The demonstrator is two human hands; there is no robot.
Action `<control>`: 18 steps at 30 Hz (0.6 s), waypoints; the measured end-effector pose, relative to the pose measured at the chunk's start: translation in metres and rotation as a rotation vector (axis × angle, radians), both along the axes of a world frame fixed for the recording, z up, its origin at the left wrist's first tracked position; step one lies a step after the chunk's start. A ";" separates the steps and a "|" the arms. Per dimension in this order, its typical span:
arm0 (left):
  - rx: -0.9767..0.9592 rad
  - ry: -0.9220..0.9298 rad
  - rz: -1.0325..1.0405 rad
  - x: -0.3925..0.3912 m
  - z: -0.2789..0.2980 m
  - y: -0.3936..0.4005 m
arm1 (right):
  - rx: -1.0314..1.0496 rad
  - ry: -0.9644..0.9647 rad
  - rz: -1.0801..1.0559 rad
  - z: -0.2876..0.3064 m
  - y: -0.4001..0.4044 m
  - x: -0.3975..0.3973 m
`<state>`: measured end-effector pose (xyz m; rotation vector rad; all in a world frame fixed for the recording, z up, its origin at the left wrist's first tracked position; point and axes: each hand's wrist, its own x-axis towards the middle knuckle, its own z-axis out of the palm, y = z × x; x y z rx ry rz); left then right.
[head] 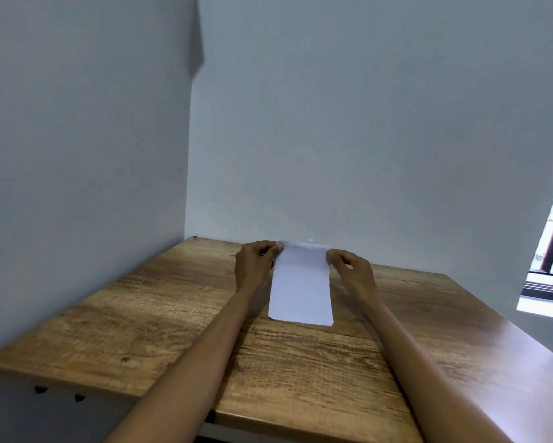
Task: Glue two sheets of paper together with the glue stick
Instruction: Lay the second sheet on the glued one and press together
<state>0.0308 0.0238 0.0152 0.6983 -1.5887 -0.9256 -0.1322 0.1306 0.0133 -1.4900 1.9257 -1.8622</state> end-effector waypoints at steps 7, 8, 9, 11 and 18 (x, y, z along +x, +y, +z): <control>-0.026 0.029 -0.011 -0.005 0.001 0.004 | -0.016 -0.001 -0.103 -0.005 -0.009 0.000; -0.052 0.072 -0.002 -0.005 0.002 0.005 | -0.018 -0.013 -0.131 -0.006 -0.009 -0.002; -0.112 0.101 0.048 -0.005 0.003 0.007 | -0.017 0.000 -0.158 -0.007 -0.009 -0.004; -0.348 0.057 0.224 -0.002 0.004 0.007 | -0.006 0.078 -0.183 -0.009 -0.008 -0.006; -0.749 -0.354 0.271 -0.016 -0.005 0.009 | -0.007 0.398 -0.151 -0.009 -0.020 0.018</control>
